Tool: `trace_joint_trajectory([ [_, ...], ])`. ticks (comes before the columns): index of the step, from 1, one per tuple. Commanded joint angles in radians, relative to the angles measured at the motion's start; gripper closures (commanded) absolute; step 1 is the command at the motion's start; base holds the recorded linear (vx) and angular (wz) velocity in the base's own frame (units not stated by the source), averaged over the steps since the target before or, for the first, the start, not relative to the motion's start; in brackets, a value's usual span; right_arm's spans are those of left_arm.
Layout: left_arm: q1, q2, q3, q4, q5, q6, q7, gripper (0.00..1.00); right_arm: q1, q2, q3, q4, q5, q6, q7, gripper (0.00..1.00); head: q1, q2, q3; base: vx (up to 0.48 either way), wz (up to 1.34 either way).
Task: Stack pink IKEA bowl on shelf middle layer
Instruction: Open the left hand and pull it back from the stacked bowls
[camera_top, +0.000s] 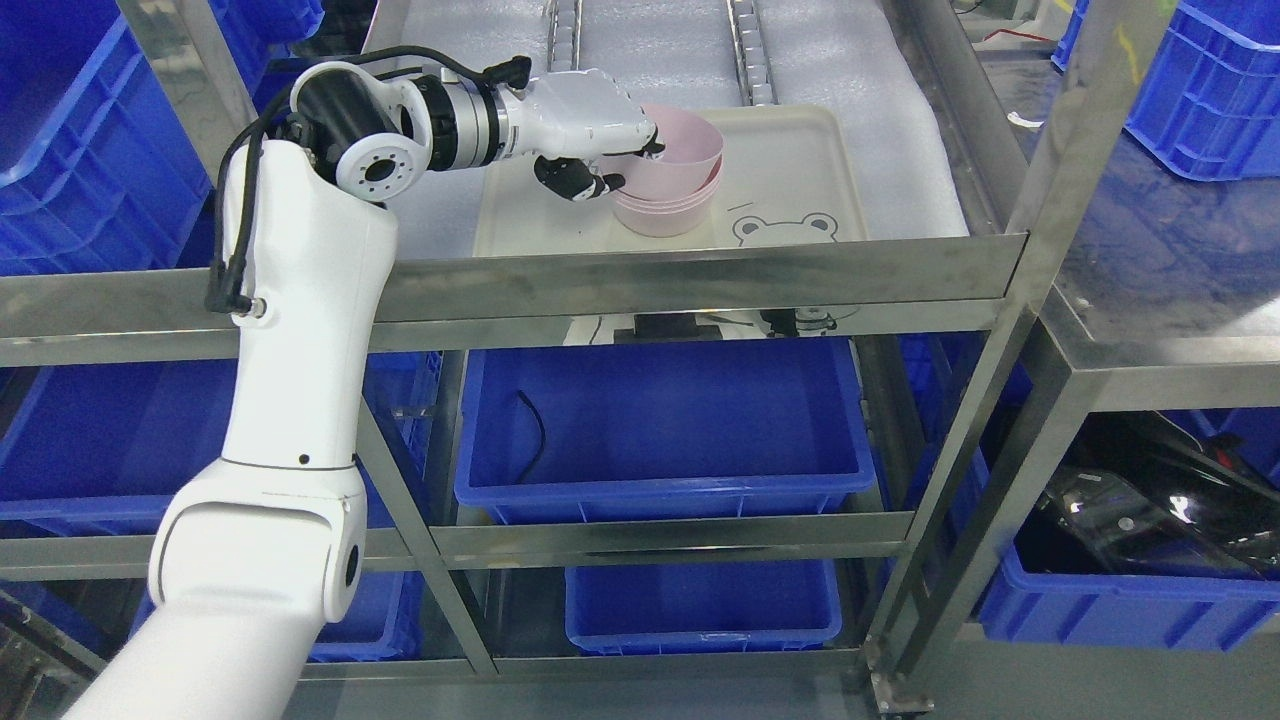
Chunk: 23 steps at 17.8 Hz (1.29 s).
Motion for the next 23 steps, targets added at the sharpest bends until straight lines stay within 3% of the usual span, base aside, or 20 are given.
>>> trace_joint_trajectory([
  [1, -0.001, -0.008, -0.002, 0.039, -0.005, 0.0, 0.001, 0.53, 0.021, -0.017, 0.0, -0.017, 0.0, 0.001, 0.0, 0.0, 0.0, 0.0, 0.0, 0.0, 0.0],
  [3, -0.001, -0.005, 0.004, 0.031, -0.001, 0.0, -0.001, 0.38, 0.021, -0.017, 0.0, -0.017, 0.0, 0.001, 0.0, 0.0, 0.0, 0.0, 0.0, 0.0, 0.0],
  [5, -0.002, -0.005, 0.037, -0.001, 0.01, 0.0, -0.002, 0.3, 0.021, -0.017, 0.0, -0.017, 0.0, 0.001, 0.0, 0.0, 0.0, 0.0, 0.0, 0.0, 0.0],
  [7, -0.002, -0.052, 0.109, -0.099, 0.117, 0.0, -0.01, 0.16, 0.021, -0.017, 0.0, -0.017, 0.0, 0.001, 0.0, 0.0, 0.0, 0.0, 0.0, 0.0, 0.0],
  [12, 0.015, -0.084, 0.088, -0.174, 0.554, 0.117, -0.013, 0.12, 0.021, -0.017, 0.0, -0.017, 0.0, 0.001, 0.0, 0.0, 0.0, 0.0, 0.0, 0.0, 0.0],
  [14, 0.096, -0.084, 0.009, -0.225, 0.666, 0.123, -0.013, 0.12, 0.021, -0.017, 0.0, -0.017, 0.0, 0.001, 0.0, 0.0, 0.0, 0.0, 0.0, 0.0, 0.0],
  [18, 0.396, -0.084, -0.263, -0.38, 0.739, 0.114, 0.042, 0.12, 0.021, -0.017, 0.0, -0.017, 0.0, 0.001, 0.0, 0.0, 0.0, 0.0, 0.0, 0.0, 0.0],
  [23, 0.628, -0.084, -0.361, -0.404, 0.734, 0.0, 0.051, 0.12, 0.021, -0.017, 0.0, -0.017, 0.0, 0.001, 0.0, 0.0, 0.0, 0.0, 0.0, 0.0, 0.0],
])
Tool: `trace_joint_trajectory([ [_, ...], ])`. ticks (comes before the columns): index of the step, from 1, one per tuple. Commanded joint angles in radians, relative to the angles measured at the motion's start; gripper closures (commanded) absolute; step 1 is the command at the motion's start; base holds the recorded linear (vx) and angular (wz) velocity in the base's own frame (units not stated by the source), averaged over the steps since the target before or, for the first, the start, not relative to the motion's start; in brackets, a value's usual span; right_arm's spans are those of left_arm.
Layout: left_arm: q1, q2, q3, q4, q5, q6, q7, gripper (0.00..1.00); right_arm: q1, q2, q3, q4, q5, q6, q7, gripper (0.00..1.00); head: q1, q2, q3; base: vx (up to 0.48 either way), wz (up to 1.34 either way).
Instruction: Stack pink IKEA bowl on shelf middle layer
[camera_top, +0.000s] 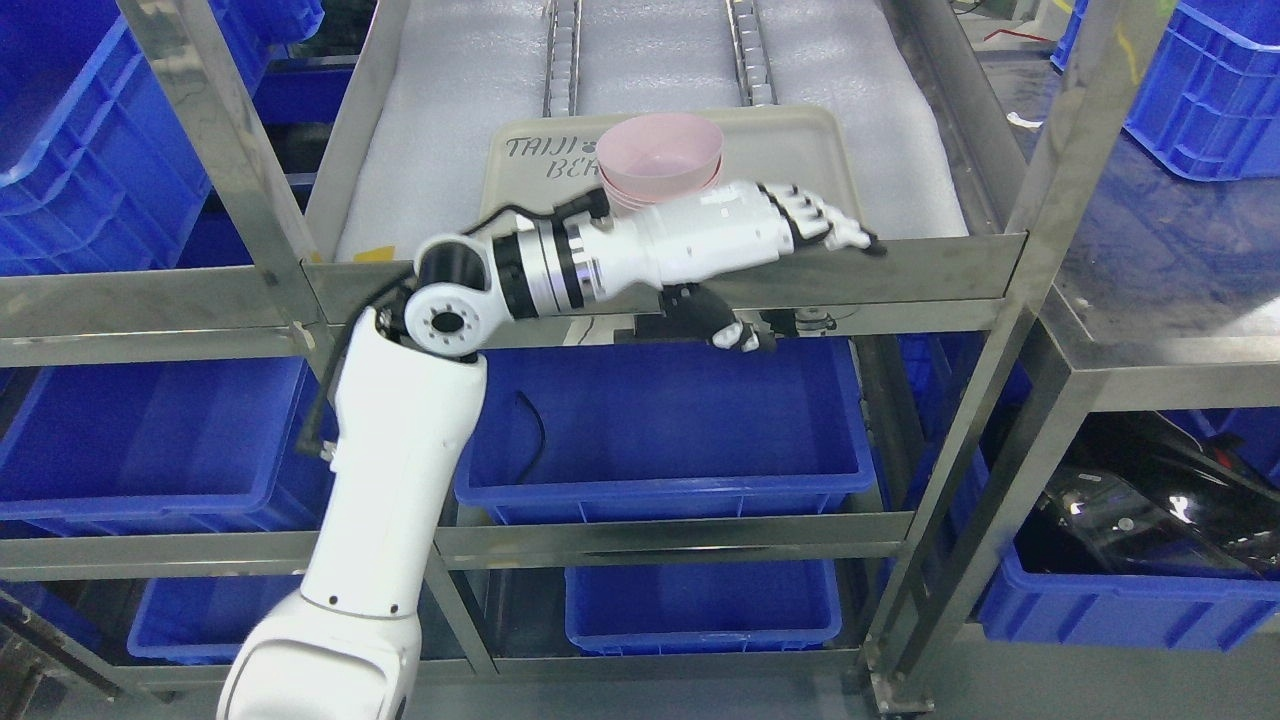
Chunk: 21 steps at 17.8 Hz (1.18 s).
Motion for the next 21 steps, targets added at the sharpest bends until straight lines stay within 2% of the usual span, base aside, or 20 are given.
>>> trace_joint_trajectory([
  [1, 0.306, -0.002, -0.233, -0.157, 0.063, -0.051, 0.01, 0.12, 0.022, -0.017, 0.0, -0.017, 0.0, 0.001, -0.001, 0.0, 0.0, 0.0, 0.0, 0.0, 0.0],
  [3, 0.412, 0.017, -0.187, -0.154, 0.063, -0.051, 0.014, 0.12, 0.022, -0.017, 0.0, -0.017, 0.0, 0.001, -0.001, 0.0, 0.0, 0.0, 0.0, 0.0, 0.0],
  [7, 0.65, -0.002, 0.031, -0.089, 0.074, -0.051, 0.031, 0.07, 0.022, -0.017, 0.0, -0.017, 0.0, 0.001, -0.001, 0.0, 0.0, 0.0, 0.0, 0.0, 0.0],
  [10, 0.73, -0.002, 0.104, 0.073, 0.19, -0.051, 0.231, 0.06, 0.022, -0.017, 0.0, -0.017, 0.0, 0.001, -0.001, 0.0, 0.0, 0.0, 0.0, 0.0, 0.0],
  [12, 0.76, -0.002, 0.134, 0.171, 0.25, -0.051, 0.298, 0.04, 0.022, -0.017, 0.0, -0.017, 0.0, 0.001, -0.001, 0.0, 0.0, 0.0, 0.0, 0.0, 0.0],
  [15, 0.774, -0.002, 0.186, 0.192, 0.345, -0.037, 0.484, 0.04, 0.022, -0.017, 0.0, -0.017, 0.0, 0.001, -0.001, 0.0, 0.0, 0.0, 0.0, 0.0, 0.0],
  [17, 0.732, -0.002, 0.293, 0.184, 0.351, 0.071, 0.604, 0.04, 0.022, -0.017, 0.0, -0.017, 0.0, 0.001, -0.001, 0.0, 0.0, 0.0, 0.0, 0.0, 0.0],
  [19, 0.661, -0.002, 0.388, 0.182, 0.351, 0.202, 0.614, 0.03, 0.022, -0.017, 0.0, -0.017, 0.0, 0.001, -0.001, 0.0, 0.0, 0.0, 0.0, 0.0, 0.0],
  [21, 0.643, -0.002, 0.413, 0.149, 0.376, 0.381, 0.623, 0.01, 0.022, -0.017, 0.0, -0.017, 0.0, 0.001, -0.001, 0.0, 0.0, 0.0, 0.0, 0.0, 0.0],
])
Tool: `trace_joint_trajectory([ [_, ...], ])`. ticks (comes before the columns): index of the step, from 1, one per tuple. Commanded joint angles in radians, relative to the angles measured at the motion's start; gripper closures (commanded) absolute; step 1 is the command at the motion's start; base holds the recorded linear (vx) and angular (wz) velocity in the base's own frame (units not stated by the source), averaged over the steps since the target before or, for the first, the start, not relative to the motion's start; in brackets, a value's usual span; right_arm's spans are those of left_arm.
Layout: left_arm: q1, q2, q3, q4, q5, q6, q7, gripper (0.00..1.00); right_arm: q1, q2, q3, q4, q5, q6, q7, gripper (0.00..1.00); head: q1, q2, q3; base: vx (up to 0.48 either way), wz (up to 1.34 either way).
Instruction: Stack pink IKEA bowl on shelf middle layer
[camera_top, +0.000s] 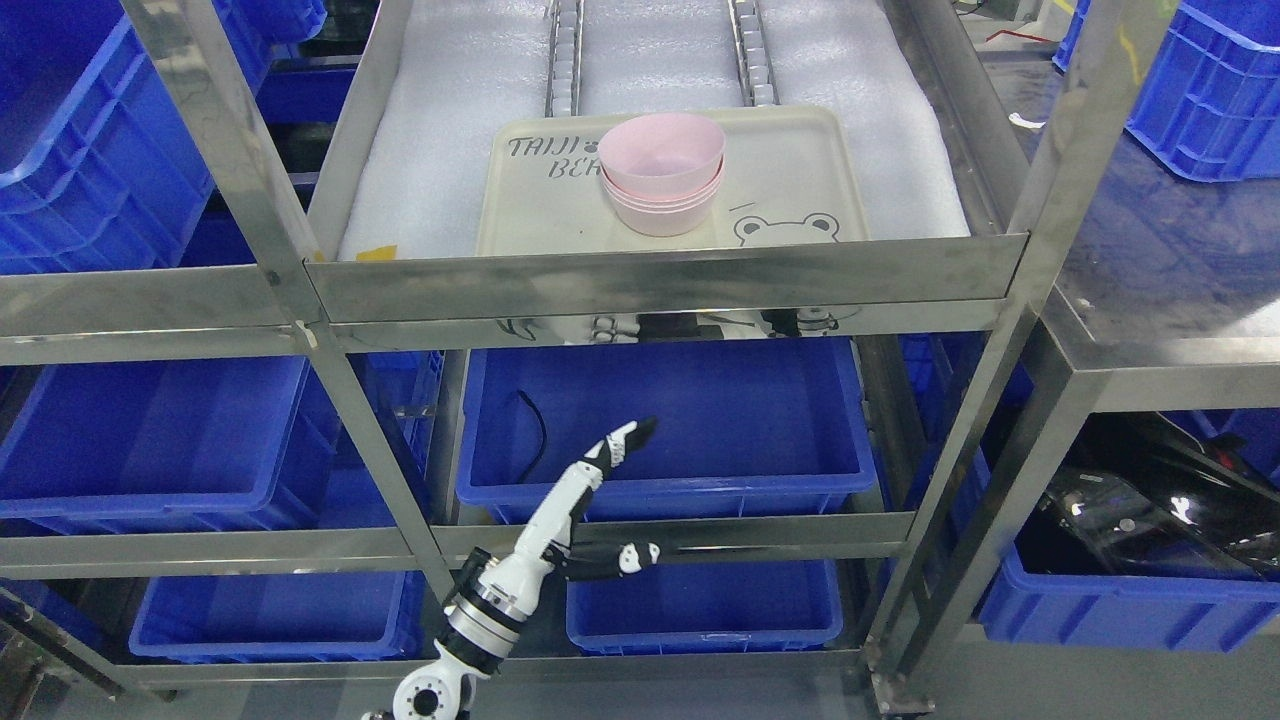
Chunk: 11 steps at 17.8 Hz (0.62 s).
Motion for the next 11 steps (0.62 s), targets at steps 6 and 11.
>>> trace_joint_trajectory([
  [6, -0.034, 0.014, 0.151, -0.136, 0.131, 0.348, 0.143, 0.0, 0.021, -0.017, 0.0, -0.017, 0.0, 0.001, -0.001, 0.0, 0.0, 0.0, 0.0, 0.0, 0.0],
  [11, -0.014, 0.014, 0.076, -0.139, 0.125, 0.35, 0.167, 0.0, 0.021, -0.017, 0.0, -0.017, 0.0, 0.001, -0.001, 0.0, 0.0, 0.0, 0.0, 0.0, 0.0],
])
